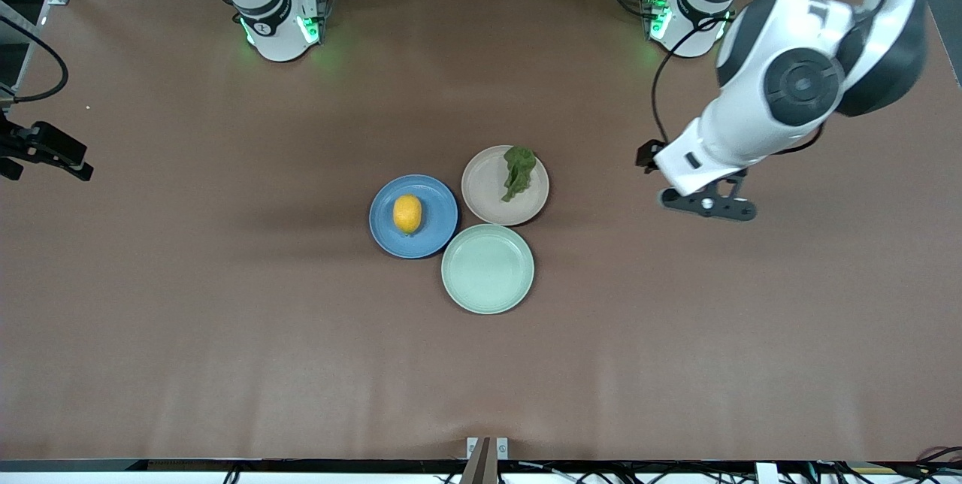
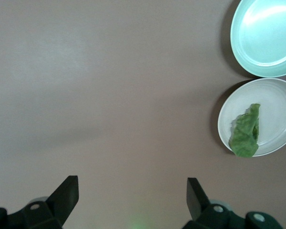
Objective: Pick lemon and lettuce from blue and beige plates
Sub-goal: 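Move the left gripper toward the beige plate with the lettuce leaf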
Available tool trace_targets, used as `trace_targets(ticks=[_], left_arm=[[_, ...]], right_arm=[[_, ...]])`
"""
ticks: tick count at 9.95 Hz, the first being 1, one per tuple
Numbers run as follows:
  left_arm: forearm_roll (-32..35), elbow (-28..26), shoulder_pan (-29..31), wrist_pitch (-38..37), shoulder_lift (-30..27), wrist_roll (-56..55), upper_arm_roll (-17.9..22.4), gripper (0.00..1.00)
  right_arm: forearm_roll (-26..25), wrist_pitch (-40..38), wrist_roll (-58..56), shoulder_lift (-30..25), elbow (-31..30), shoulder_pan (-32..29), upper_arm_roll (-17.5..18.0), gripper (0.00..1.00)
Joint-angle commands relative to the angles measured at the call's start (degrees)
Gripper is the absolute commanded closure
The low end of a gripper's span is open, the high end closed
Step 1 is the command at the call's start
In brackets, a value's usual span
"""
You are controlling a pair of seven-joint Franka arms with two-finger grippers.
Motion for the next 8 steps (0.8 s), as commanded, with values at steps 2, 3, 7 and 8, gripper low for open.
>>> trace_targets(ticks=[2,3,7,8], left_arm=[[-1.3,5.1,-1.9,-0.2,3.8,-0.2,0.3,0.0],[-1.2,5.2,-1.9,-0.2,3.7,0.1,0.3,0.0],[-0.9,5.1,-2.1,-0.1,8.7,-0.2,0.3,0.0],[-1.4,5.2,-4.0,0.4,10.7,-1.3,0.3,0.0]], right_arm=[[0.1,-1.2,-0.2,1.7,0.7,1.9,0.2,0.0],[0.1,-1.2,-0.2,2.2,0.7,2.6,0.2,0.0],[1.0,-0.9,0.5,5.6,0.7,6.9,0.2,0.0],[1.0,-0.7,0.5,6.4,0.7,7.8,0.3,0.0]])
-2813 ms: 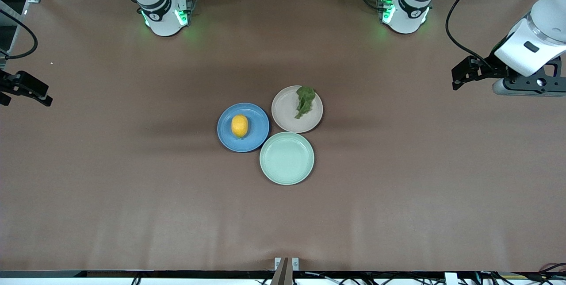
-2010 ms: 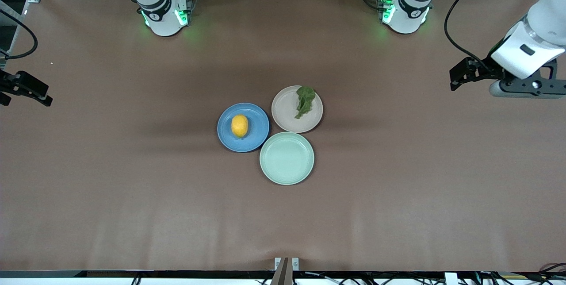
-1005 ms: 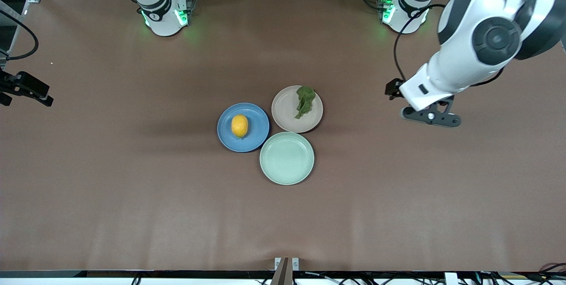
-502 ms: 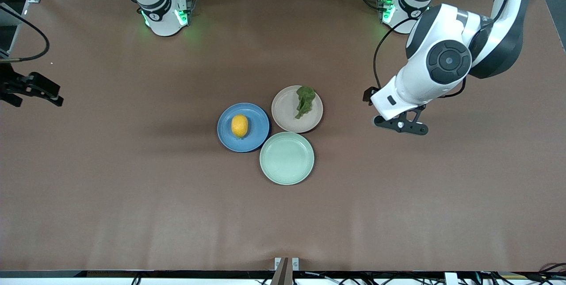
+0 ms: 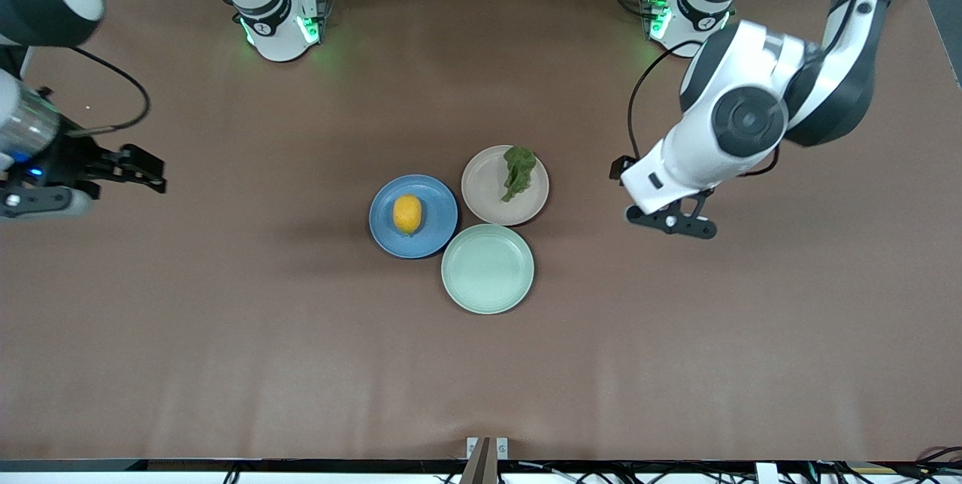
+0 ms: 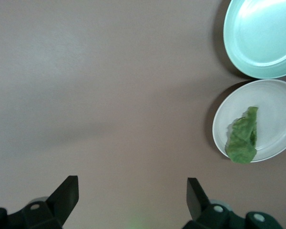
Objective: Pick lemon and lettuce from blue and beige plates
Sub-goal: 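Lower the left gripper to the lettuce while the right gripper reaches the lemon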
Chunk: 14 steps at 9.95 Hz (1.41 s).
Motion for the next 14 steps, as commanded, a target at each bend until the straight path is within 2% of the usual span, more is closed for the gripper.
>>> trace_targets(ticks=[1,5,9,14], left_arm=[[-1.4,1.4,-3.1,1.4,4.1,-3.7,0.3,0.0],[-1.6,1.1,-8.9,7.2,7.5,-15.2,0.3,0.0],[-1.5,1.2,-14.1,11.1,12.6,-23.9,0.3,0.0],[-1.1,1.3,-18.2,11.8,17.6,-23.0,0.3,0.0]], right_arm=[[1.2,0.1,0.3,2.0,0.9,1.9,-0.2,0.0],[5.0,0.6,4.6,6.0,1.0,3.9,-0.2,0.0],[5.0,4.4,9.1,11.4,0.9,9.2,-0.2,0.0],[5.2,9.6,9.2,17.1,0.8,15.1,-0.1,0.0]])
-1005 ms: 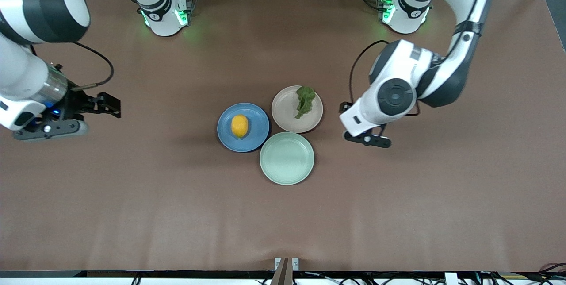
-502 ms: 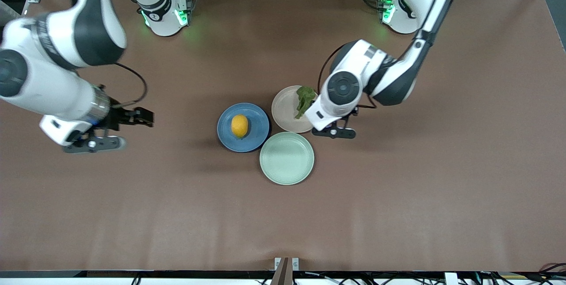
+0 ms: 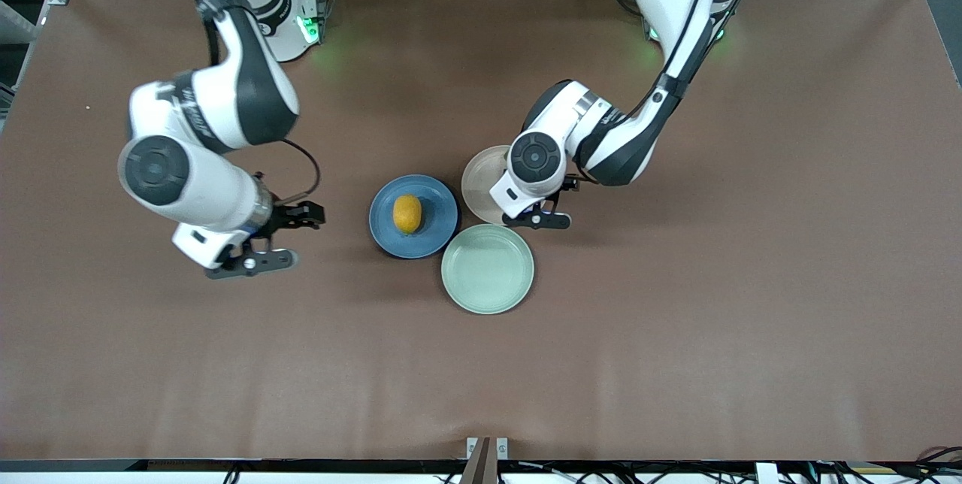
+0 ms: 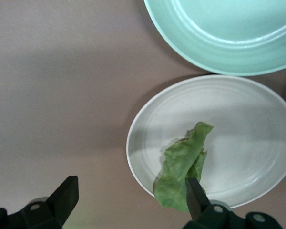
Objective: Pick lemon and lettuce from blue and beige plates
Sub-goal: 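Lower the left gripper to the lettuce while the right gripper reaches the lemon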
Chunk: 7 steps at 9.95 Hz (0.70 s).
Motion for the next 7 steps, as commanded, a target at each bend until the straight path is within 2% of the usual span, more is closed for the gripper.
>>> trace_targets(ticks=[1,5,7], left_arm=[[-0.8,1.1,-2.6,0.0,2.2,0.1,0.5,0.0],[-1.2,1.1,-4.4,0.0,4.5,-0.5,0.5,0.0],[-1.3,1.1,-6.1,0.0,5.6,-0.9,0.5,0.0]], right_arm=[[0.8,0.8,0.5,2.2,0.8,3.2,-0.5,0.0],[0.7,3.8,6.0,5.2,0.4,7.7,-0.5,0.0],[0.8,9.6,7.6,5.8,-3.8,9.1,-0.4,0.0]])
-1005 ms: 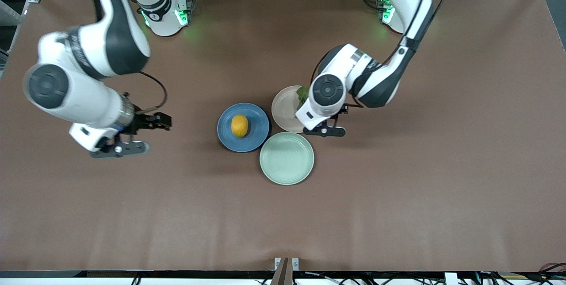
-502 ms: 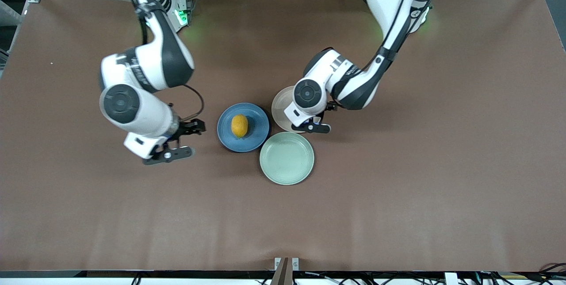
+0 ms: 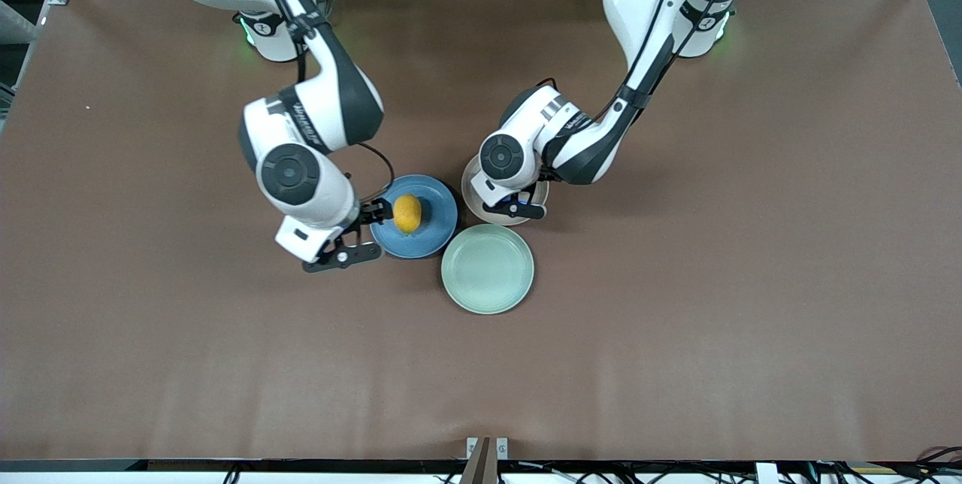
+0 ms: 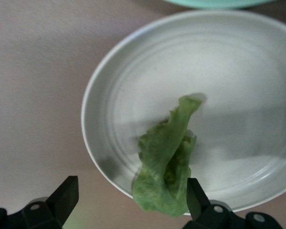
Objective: Pick lemon and lettuce from blue and beige plates
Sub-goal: 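Lower the left gripper to the lettuce while the right gripper reaches the lemon, then close the left gripper on the lettuce while the right gripper grasps the lemon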
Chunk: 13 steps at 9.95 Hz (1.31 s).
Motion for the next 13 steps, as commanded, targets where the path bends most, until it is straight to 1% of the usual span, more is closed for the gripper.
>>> trace_targets(ticks=[1,2,4,6,7,8,9,11,13], left_arm=[[-1.3,1.1,-2.1,-0.1,1.7,-1.0,0.5,0.0],[-1.2,1.0,-2.4,-0.1,1.8,-1.0,0.5,0.0],[-1.0,1.1,-2.9,0.0,2.4,-1.0,0.5,0.0],[-0.7,1.1,-3.3,0.9,2.6,-1.0,0.6,0.0],[-0.6,1.1,-3.9,1.3,2.6,-1.0,0.6,0.2],[-0.6,1.0,-4.3,1.4,2.6,-2.4,0.7,0.73],[-0.5,1.1,-4.7,1.4,2.6,-5.6,0.7,1.0],[-0.4,1.1,-5.3,1.5,2.6,-7.2,0.9,1.0],[-0.4,1.3,-5.4,1.5,2.1,-8.8,1.0,1.0]], right_arm=[[0.9,4.9,1.9,0.3,-3.8,1.0,-0.3,0.0],[1.4,5.1,2.0,0.3,-4.4,1.7,-0.4,0.0],[4.1,10.5,4.4,0.1,-8.0,2.5,-0.3,0.0],[4.2,13.7,6.5,0.1,-10.9,3.4,-0.3,0.0],[4.2,13.8,6.9,0.1,-11.6,4.0,-0.4,0.0],[4.2,13.9,8.3,0.1,-12.3,4.1,-0.3,0.0],[4.2,13.9,9.5,0.1,-12.8,4.7,-0.3,0.0],[4.4,15.2,11.8,0.0,-14.0,5.4,-0.3,0.0],[5.8,18.8,12.9,0.0,-16.2,6.5,-0.3,0.0]])
